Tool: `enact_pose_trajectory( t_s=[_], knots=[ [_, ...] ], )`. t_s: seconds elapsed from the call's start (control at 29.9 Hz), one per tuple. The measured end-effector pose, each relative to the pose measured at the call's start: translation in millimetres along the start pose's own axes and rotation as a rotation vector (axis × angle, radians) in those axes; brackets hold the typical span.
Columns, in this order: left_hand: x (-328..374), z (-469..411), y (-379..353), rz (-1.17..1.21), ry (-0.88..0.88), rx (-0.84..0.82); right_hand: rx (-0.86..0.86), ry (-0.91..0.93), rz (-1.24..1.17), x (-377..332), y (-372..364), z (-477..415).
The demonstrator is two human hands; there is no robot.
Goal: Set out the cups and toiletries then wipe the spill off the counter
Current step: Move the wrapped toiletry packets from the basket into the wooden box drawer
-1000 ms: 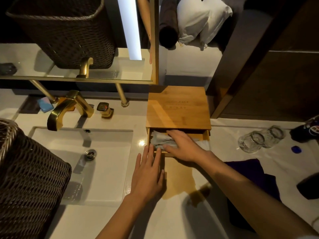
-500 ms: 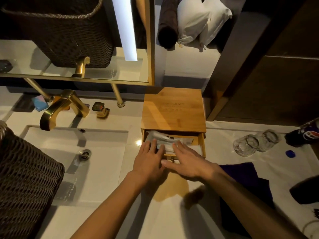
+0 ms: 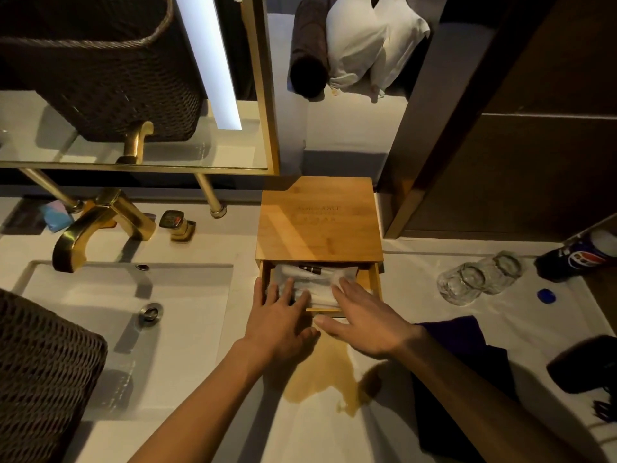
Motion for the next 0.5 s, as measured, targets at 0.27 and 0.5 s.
enact_pose_trajectory(
  t_s=[0.27,0.5],
  knots=[
    [-4.6,-13.2,11.1,0.122,-0.052,0.087,0.150,0.005,0.011,-3.4,-3.2,-30.5],
    [-0.2,-41.2,19.8,0.062,0.050,-0.101,0.096,-0.037,-0.078,-7.5,10.3,-49.2]
  ],
)
Point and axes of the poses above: each hand's wrist, its own z-axis away from the middle knuckle, its own y-axis out of the back of the hand, x = y × z, the point moved 3 cm from there along -z, towards the middle knuckle, and after that the axes turned 9 degrees about z, right-handed, at the moved point
